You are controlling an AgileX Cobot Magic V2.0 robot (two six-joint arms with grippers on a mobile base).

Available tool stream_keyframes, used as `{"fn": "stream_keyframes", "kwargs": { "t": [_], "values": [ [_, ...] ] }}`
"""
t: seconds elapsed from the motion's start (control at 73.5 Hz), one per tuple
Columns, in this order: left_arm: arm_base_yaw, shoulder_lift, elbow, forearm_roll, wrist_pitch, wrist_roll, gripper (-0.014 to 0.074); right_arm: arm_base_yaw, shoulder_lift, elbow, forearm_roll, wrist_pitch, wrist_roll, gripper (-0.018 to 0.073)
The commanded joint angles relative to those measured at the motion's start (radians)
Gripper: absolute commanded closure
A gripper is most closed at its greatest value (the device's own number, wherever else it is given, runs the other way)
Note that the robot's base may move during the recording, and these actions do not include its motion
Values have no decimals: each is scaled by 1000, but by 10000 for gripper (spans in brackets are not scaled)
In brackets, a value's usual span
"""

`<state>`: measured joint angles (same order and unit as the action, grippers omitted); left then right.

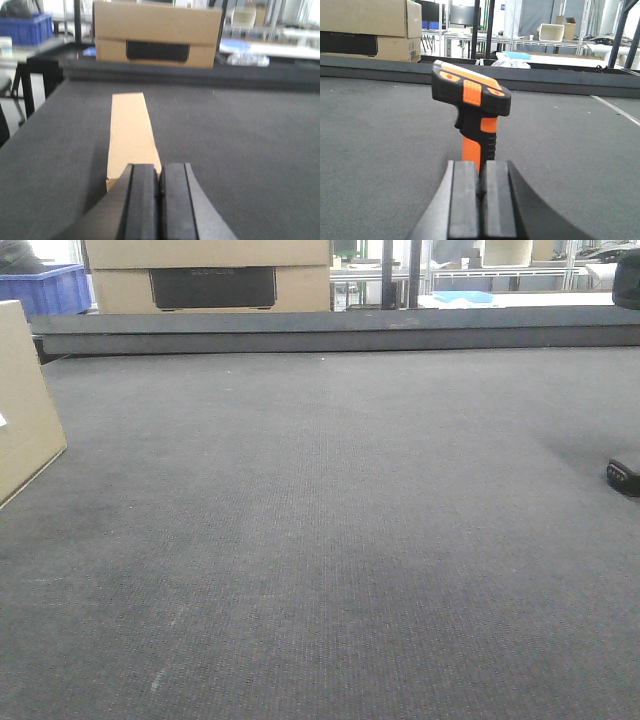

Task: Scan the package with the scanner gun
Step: 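Lower the open left gripper down onto the long tan cardboard box, then close the left gripper on the tan box and lift it tilted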

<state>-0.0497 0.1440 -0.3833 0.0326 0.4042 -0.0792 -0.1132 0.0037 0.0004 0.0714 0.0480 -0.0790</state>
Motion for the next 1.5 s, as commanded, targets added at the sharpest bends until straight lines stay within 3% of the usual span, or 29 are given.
{"fn": "stream_keyframes", "kwargs": {
  "t": [0.0,0.476,0.517,0.748,1.02,1.074,1.197,1.265,1.319,1.387,1.482],
  "values": [
    [-2,88,-84,1,75,2,708,-4,-4,0,-8,-18,0,727],
    [-2,624,-475,-3,158,2,708,-4,-4,0,-8,-18,0,727],
    [-2,673,-521,-3,183,2,708,-4,-4,0,-8,-18,0,727],
    [-2,1002,-842,-3,558,2,708,-4,-4,0,-8,-18,0,727],
    [-2,1193,-1029,15,590,0,708,-4,-4,0,-8,-18,0,727],
    [19,1207,-1036,15,591,-49,708,-4,-4,0,-8,-18,0,727],
    [93,1222,-1042,-60,633,-73,708,-4,-4,0,-8,-18,0,727],
    [118,1229,-1042,-130,658,3,699,-4,-4,0,-8,-18,0,727],
    [126,1234,-1042,-158,675,54,661,-4,-4,0,-8,-18,0,727],
    [126,1246,-1042,-159,677,61,561,-4,-4,0,-8,-18,0,727],
    [126,1269,-1042,-159,677,61,295,-4,-4,0,-8,-18,0,727]
  ]
}}
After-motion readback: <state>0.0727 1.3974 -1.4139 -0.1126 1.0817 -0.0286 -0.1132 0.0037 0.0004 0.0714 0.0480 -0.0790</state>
